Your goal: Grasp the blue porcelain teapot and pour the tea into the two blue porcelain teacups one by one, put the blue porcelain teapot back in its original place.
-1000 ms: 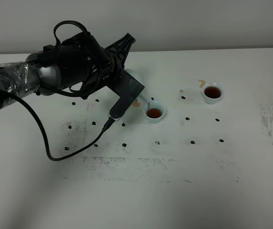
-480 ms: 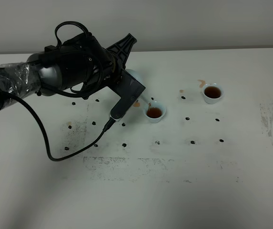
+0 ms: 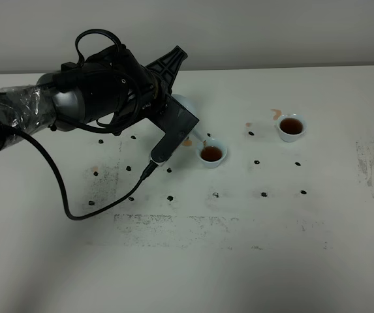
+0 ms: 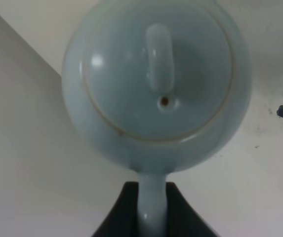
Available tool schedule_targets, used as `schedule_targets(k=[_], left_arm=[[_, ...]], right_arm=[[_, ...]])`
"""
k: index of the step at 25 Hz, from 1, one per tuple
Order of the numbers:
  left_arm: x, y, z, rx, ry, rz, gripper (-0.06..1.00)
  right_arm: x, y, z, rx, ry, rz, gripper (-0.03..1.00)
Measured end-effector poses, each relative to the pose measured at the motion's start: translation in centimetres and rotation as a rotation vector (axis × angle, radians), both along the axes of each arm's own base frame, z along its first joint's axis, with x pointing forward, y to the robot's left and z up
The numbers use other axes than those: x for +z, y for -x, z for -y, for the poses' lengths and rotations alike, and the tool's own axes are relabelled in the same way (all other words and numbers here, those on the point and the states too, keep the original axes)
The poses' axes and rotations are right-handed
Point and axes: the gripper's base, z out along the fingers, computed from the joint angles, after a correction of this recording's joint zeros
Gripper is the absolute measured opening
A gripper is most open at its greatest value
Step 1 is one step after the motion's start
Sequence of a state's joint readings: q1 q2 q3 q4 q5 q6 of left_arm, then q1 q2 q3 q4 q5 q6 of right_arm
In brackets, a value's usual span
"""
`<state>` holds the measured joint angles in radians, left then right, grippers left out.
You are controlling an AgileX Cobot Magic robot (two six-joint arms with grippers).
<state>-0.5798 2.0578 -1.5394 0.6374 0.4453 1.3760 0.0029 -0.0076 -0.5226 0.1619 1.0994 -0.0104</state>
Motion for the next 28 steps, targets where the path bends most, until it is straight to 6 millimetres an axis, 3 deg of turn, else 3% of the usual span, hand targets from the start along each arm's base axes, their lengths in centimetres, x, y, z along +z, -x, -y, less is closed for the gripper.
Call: schedule_targets(k=[28], left_arm=[[0.00,0.00,0.00,-0.019,-0.018,0.002,0.08]], right_arm=[[0.00,0.00,0.00,0.000,0.000,0.000,0.49]])
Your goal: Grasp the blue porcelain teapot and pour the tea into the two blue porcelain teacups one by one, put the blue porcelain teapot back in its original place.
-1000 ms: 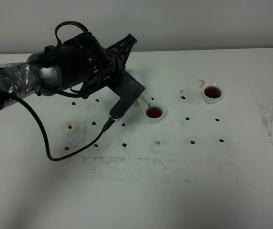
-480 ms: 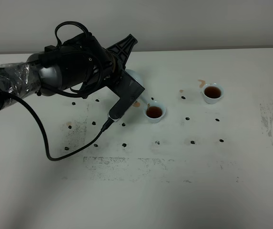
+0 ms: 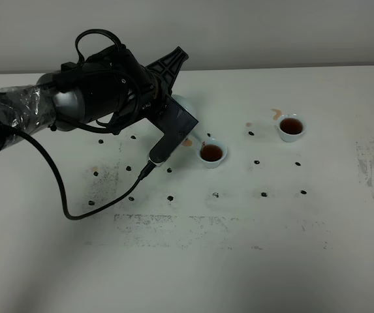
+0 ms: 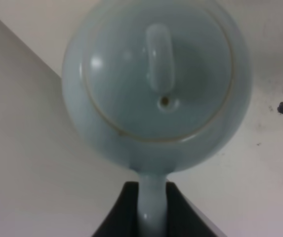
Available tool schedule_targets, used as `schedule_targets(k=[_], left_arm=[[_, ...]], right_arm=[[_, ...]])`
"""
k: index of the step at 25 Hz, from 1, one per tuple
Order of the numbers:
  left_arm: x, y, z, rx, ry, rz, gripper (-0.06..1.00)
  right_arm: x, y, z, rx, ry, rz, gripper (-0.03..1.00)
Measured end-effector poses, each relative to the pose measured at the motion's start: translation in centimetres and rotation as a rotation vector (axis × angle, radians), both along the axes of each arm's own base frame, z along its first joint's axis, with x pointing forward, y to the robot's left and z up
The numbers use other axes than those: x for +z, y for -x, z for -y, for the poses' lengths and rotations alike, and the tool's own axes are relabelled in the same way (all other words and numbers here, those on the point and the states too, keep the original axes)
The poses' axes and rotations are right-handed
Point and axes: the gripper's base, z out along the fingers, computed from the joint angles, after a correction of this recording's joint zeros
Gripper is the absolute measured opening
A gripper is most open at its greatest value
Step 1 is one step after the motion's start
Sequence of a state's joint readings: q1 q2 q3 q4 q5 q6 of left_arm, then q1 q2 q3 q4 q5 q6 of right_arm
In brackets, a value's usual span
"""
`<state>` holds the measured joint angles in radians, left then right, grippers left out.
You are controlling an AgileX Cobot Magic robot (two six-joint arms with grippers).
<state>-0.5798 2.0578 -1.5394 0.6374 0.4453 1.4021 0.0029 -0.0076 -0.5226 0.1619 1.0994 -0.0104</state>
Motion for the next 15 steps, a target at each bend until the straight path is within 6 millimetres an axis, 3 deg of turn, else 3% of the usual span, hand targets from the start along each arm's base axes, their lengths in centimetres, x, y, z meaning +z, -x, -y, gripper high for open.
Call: schedule_targets(k=[15], left_arm=[[-0.06,0.07,0.03,0.010,0.013,-0.012,0.08]], right_arm=[[0.00,0.00,0.00,0.000,0.000,0.000,0.49]])
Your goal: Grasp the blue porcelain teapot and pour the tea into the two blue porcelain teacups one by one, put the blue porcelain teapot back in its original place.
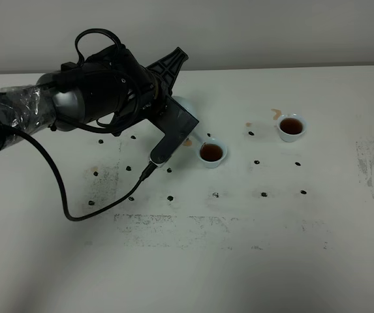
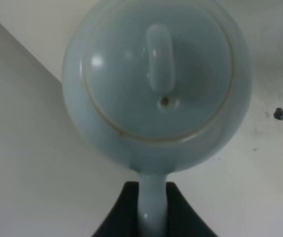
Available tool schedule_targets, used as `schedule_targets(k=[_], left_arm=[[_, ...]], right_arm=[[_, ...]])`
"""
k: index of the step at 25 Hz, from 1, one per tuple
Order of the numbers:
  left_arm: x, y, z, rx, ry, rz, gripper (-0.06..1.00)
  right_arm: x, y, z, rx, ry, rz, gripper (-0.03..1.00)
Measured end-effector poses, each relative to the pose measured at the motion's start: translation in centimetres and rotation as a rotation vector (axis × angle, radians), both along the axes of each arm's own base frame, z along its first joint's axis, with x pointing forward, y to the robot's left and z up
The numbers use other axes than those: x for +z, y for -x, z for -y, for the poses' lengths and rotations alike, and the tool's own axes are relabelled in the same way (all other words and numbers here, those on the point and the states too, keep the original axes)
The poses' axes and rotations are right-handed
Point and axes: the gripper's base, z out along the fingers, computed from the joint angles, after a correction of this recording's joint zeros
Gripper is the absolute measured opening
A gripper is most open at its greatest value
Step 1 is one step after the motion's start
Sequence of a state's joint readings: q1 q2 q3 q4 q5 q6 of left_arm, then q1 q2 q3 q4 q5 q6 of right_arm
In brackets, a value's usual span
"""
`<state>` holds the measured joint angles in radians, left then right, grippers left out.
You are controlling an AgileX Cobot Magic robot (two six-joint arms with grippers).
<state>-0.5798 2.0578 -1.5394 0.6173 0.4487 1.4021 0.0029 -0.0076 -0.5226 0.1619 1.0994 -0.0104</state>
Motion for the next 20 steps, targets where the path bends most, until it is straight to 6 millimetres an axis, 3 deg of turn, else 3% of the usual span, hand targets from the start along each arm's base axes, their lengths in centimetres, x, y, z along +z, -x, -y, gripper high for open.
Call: schedule_targets(k=[6,15,20], left_arm=[[-0.1,0.1,0.0,0.019,0.019,-0.015,0.08],[-0.2,0.5,-0.1,0.200,0.154,-0.075,0.08],[2.2,1.1,-0.2,0.443,0.413,-0.095,0.08]], right_arm=[[0.0,0.0,0.0,0.000,0.000,0.000,0.49],[0.0,0.0,0.0,0.000,0.000,0.000,0.49],[0.0,0.0,0.0,0.000,0.000,0.000,0.49]])
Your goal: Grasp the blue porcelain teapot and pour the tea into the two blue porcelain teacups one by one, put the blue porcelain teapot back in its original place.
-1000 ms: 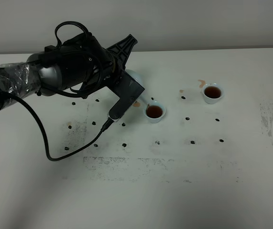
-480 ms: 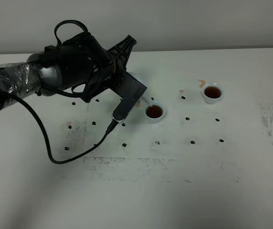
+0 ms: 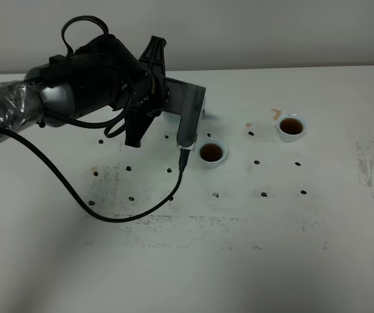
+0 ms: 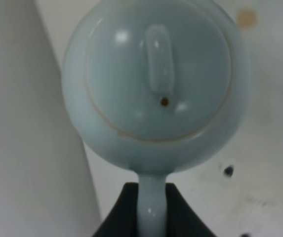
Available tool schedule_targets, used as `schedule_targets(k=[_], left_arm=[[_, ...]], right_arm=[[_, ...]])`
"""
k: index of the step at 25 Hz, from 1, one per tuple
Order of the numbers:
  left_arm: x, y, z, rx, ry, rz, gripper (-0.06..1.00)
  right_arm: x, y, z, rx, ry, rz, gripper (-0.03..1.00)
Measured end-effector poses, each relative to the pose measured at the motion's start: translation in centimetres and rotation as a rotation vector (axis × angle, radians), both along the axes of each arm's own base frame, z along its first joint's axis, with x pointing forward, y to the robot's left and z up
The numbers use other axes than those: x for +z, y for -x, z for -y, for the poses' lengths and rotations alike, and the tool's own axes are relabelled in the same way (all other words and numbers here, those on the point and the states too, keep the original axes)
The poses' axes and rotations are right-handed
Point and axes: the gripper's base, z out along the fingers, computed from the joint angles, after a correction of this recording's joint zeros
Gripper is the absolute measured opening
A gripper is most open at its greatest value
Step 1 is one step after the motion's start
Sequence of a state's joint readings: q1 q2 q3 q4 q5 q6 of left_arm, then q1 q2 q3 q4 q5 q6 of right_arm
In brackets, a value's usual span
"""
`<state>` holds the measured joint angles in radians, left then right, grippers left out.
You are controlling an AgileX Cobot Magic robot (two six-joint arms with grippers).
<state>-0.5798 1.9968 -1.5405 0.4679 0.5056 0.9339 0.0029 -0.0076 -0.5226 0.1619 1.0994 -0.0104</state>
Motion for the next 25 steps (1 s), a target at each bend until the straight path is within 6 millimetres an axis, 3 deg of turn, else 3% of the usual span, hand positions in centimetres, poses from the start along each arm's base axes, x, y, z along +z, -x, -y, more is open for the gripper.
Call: schedule_targets(k=[4,11,25], left_arm=[[1.5,0.6,-0.2,0.251,0.221,-0.040,0.08],[0.8,0.9,-0.9,0.607,0.400,-0.133,0.08],[-4.9,0.4,-0.2,0.713,0.366,-0.270,0.08]], right_arm=[[0.0,0.0,0.0,0.000,0.000,0.000,0.49],[0.0,0.0,0.0,0.000,0.000,0.000,0.49],[0.0,0.0,0.0,0.000,0.000,0.000,0.49]])
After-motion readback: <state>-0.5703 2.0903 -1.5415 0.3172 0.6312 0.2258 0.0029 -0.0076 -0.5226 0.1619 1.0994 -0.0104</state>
